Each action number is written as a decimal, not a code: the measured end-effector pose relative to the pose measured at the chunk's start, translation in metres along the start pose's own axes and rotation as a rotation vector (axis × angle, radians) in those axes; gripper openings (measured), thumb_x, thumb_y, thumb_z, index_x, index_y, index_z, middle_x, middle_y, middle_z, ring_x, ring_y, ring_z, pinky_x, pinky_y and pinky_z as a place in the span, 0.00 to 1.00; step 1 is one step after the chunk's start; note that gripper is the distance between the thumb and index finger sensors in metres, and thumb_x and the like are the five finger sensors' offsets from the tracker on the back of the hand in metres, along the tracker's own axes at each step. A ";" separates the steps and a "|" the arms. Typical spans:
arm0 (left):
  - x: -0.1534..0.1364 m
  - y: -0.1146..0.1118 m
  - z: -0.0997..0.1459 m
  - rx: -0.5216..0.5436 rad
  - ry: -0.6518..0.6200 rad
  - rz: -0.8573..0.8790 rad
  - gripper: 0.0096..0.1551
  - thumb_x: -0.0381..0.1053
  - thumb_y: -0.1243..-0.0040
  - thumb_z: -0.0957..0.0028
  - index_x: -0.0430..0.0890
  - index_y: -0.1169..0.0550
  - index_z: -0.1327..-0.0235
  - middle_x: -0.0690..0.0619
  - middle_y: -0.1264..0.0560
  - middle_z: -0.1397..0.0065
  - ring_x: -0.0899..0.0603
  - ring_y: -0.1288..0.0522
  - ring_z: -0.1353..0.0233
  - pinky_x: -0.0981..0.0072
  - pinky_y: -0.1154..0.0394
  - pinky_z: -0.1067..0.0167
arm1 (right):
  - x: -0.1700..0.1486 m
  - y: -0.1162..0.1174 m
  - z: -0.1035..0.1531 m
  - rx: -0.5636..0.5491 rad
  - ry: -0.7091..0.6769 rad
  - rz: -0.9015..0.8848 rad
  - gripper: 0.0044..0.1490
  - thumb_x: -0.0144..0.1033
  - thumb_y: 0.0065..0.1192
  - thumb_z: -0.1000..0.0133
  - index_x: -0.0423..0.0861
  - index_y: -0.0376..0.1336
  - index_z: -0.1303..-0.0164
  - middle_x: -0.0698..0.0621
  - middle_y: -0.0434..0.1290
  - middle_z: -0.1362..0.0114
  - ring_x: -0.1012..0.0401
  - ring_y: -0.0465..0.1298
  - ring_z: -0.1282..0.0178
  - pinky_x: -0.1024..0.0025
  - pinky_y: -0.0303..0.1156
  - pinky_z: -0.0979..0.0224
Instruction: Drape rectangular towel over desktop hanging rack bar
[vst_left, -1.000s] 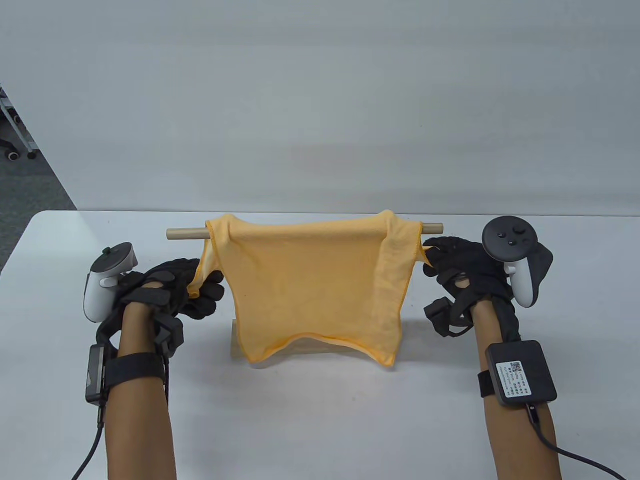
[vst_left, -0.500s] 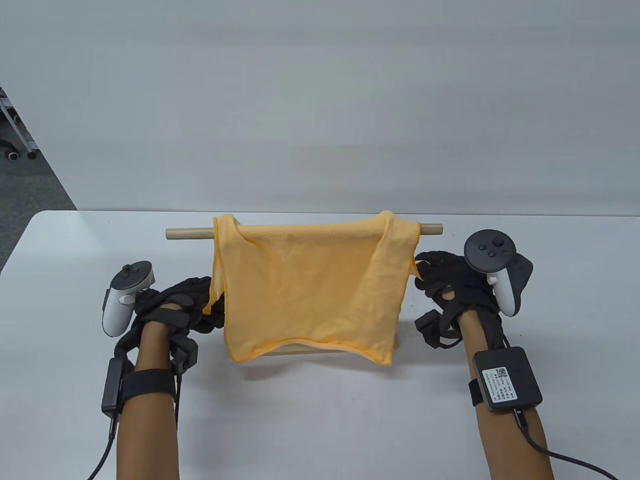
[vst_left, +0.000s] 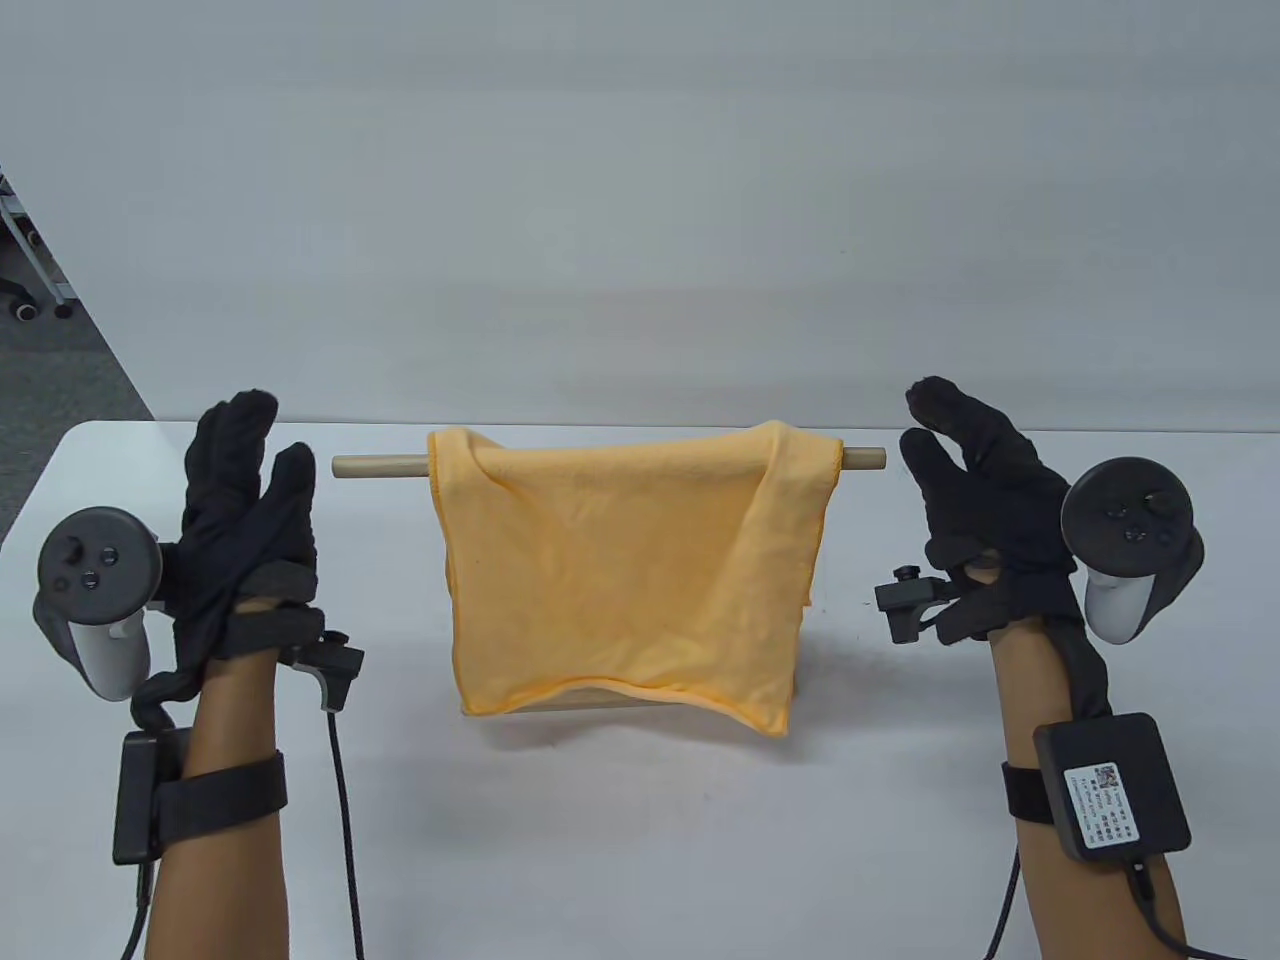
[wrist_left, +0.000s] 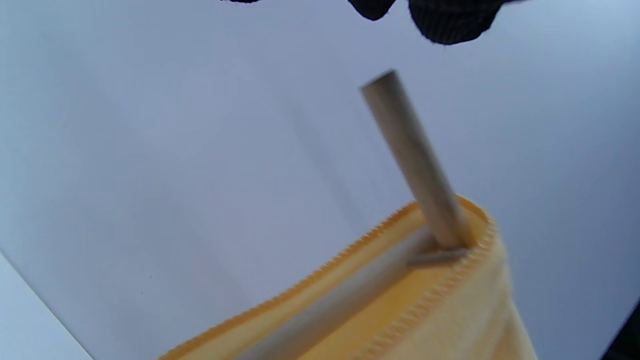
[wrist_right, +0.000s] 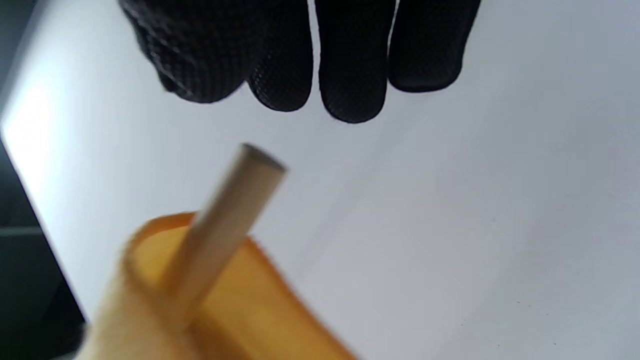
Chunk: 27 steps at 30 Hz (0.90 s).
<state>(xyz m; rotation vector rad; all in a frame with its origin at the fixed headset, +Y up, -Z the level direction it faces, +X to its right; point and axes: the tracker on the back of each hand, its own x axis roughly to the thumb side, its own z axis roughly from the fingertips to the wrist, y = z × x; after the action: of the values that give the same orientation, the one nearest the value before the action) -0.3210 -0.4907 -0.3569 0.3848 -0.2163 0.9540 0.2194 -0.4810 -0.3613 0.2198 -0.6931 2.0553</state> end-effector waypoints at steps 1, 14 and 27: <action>0.019 -0.004 -0.005 -0.080 -0.012 -0.076 0.36 0.66 0.49 0.34 0.58 0.42 0.16 0.41 0.53 0.12 0.29 0.52 0.15 0.20 0.58 0.28 | 0.014 0.003 -0.002 0.057 -0.033 0.073 0.32 0.48 0.63 0.53 0.50 0.67 0.38 0.42 0.72 0.28 0.38 0.66 0.27 0.21 0.43 0.32; 0.060 -0.028 -0.029 -0.119 0.011 -0.162 0.20 0.51 0.37 0.37 0.46 0.21 0.36 0.43 0.34 0.19 0.28 0.37 0.18 0.17 0.49 0.29 | 0.058 0.036 -0.017 0.108 -0.059 0.393 0.21 0.40 0.68 0.56 0.48 0.76 0.55 0.46 0.83 0.42 0.40 0.74 0.32 0.21 0.48 0.32; 0.047 -0.022 -0.039 -0.098 0.181 -0.305 0.23 0.55 0.44 0.34 0.48 0.27 0.29 0.41 0.37 0.16 0.27 0.39 0.18 0.17 0.50 0.30 | 0.045 0.038 -0.033 0.185 0.138 0.480 0.29 0.47 0.61 0.51 0.47 0.69 0.42 0.43 0.77 0.33 0.38 0.70 0.29 0.21 0.46 0.31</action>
<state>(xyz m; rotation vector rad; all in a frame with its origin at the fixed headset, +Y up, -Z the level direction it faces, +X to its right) -0.2758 -0.4506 -0.3815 0.2311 -0.0363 0.6704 0.1670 -0.4454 -0.3847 0.0129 -0.5021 2.5689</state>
